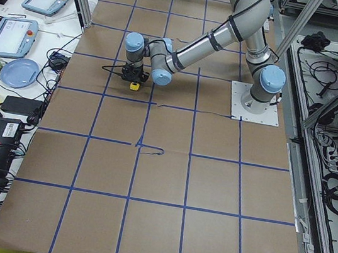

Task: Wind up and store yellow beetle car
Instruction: 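Press the car down and drag it backward with the left gripper, then open and raise the left gripper, releasing the car to roll, then move the right gripper over the rolled car and lower it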

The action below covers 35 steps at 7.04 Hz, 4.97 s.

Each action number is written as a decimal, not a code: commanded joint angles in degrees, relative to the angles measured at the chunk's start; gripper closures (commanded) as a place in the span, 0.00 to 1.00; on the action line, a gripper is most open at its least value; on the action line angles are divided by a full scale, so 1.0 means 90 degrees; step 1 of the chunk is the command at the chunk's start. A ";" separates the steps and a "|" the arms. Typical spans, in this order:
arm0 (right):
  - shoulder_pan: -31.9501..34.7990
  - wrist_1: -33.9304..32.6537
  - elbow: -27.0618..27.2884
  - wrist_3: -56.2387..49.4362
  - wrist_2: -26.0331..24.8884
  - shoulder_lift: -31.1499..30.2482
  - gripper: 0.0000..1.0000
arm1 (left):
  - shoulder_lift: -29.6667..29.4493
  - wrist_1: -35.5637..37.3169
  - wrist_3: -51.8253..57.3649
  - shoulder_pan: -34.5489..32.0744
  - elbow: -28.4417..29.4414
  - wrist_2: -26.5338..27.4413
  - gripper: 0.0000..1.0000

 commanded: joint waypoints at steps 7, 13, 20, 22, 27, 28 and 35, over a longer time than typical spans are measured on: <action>0.0000 0.0000 0.0000 -0.0001 0.0000 0.0000 0.00 | 0.0181 0.0048 -0.0032 0.0136 0.0028 -0.0066 0.11; 0.0000 0.0000 0.0000 -0.0001 -0.0010 0.0000 0.00 | 0.0884 -0.0672 -0.0022 0.0029 0.0213 -0.0066 0.00; 0.0000 0.0000 -0.0010 -0.0011 -0.0029 0.0000 0.00 | 0.1139 -0.3462 0.3360 -0.0750 0.1813 0.0050 0.00; -0.0010 0.0058 -0.0010 -0.0011 -0.0039 0.0010 0.00 | 0.1401 -0.4264 0.5482 -0.1151 0.2204 0.0322 0.00; 0.0010 -0.0126 -0.0059 0.0077 0.0009 0.0778 0.00 | 0.2133 -0.4688 0.8570 -0.1541 0.2197 0.0979 0.00; 0.0039 -0.0939 -0.0039 0.0010 0.0029 0.1149 0.00 | 0.2309 -0.4697 0.8591 -0.1766 0.2071 0.0940 0.00; 0.1367 -0.2849 0.0291 -0.6077 0.0879 0.2519 0.00 | 0.2760 -0.4668 0.8669 -0.1827 0.1689 0.0753 0.00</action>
